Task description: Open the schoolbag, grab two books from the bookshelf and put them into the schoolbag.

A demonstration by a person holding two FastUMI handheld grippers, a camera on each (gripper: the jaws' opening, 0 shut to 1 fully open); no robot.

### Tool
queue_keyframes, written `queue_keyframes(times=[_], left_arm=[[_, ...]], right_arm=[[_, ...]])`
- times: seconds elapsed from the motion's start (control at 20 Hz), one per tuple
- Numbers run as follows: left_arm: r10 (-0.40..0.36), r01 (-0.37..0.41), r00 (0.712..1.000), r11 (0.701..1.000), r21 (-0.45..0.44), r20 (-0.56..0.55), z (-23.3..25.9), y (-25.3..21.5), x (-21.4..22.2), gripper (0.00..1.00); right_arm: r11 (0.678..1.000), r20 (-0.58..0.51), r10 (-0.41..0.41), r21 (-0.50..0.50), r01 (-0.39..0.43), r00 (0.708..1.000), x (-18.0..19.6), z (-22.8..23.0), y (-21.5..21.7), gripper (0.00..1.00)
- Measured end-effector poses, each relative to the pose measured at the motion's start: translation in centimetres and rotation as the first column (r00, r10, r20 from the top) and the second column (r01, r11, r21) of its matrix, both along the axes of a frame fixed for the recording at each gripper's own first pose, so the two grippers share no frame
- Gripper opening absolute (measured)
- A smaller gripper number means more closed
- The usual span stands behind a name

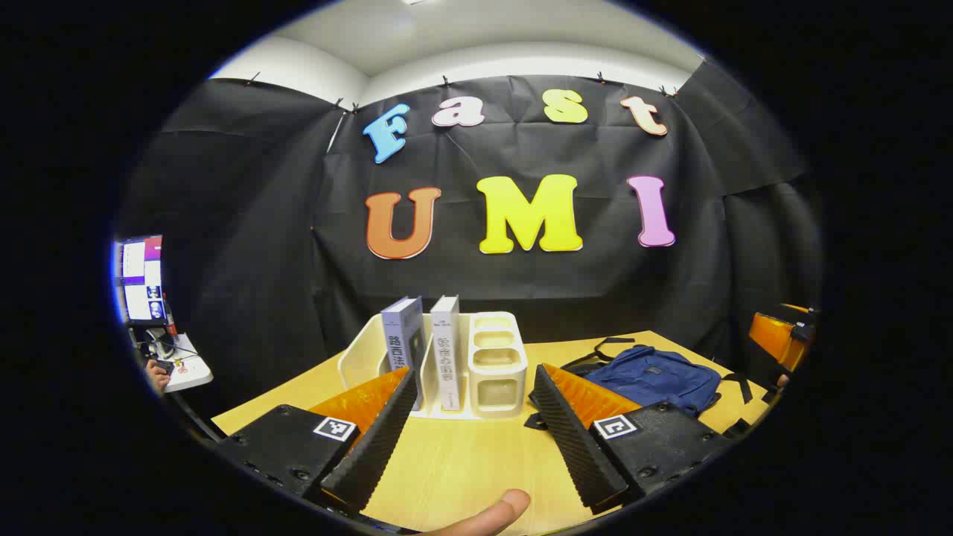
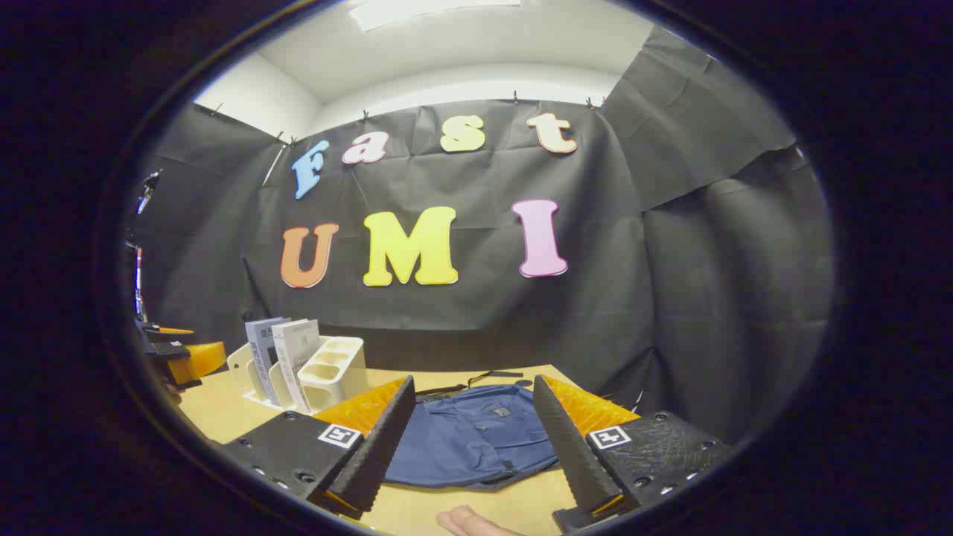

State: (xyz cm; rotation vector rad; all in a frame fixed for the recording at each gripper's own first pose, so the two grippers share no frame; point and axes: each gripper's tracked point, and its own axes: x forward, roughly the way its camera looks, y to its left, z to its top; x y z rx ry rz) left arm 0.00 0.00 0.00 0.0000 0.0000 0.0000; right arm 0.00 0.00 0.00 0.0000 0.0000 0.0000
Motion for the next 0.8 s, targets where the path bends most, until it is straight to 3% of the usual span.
queue_keyframes(times=[0.3, 0.8], left_arm=[[-0.062, 0.061, 0.998, 0.998, -0.011, -0.005, -0.2, 1.1, -1.5, 1.00], [-0.031, 0.031, 0.999, 0.999, 0.014, 0.011, 0.0, 3.3, -1.2, 1.00]], right_arm=[[0.999, 0.008, -0.010, -0.041, 0.010, 1.000, -1.5, 1.0, 2.5, 0.95], [0.991, 0.014, 0.023, -0.134, -0.021, 1.000, -2.9, 1.1, 7.5, 0.98]])
